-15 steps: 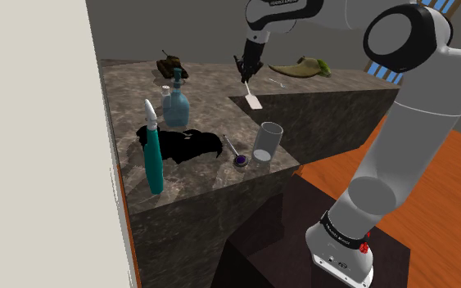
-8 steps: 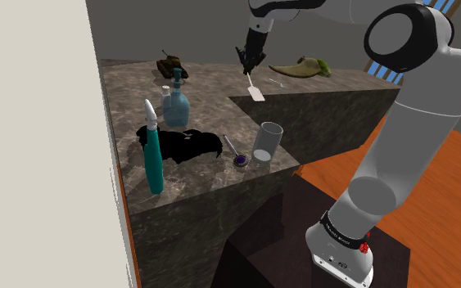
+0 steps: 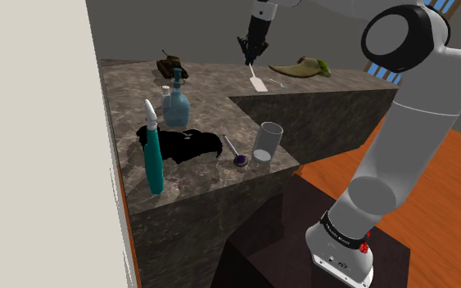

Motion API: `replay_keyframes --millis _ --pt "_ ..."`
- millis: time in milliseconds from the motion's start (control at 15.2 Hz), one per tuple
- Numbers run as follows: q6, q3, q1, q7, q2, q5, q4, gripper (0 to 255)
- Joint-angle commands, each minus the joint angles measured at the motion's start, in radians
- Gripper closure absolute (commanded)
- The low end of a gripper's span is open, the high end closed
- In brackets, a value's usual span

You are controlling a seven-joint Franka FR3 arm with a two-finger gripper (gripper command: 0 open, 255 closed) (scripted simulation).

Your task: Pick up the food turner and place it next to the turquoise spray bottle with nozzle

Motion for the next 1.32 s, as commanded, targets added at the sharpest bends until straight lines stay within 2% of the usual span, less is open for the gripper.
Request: replay_keyframes --millis 0,726,1254 --pt "-0.032 0.0 -0.001 -0.001 0.008 0.001 0.039 255" --pt "-0.208 -0.002 -0.009 -0.004 0.072 0.009 0.279 255" --pt "-0.172 0.066 0.112 0.178 -0.028 -0.025 0.143 255"
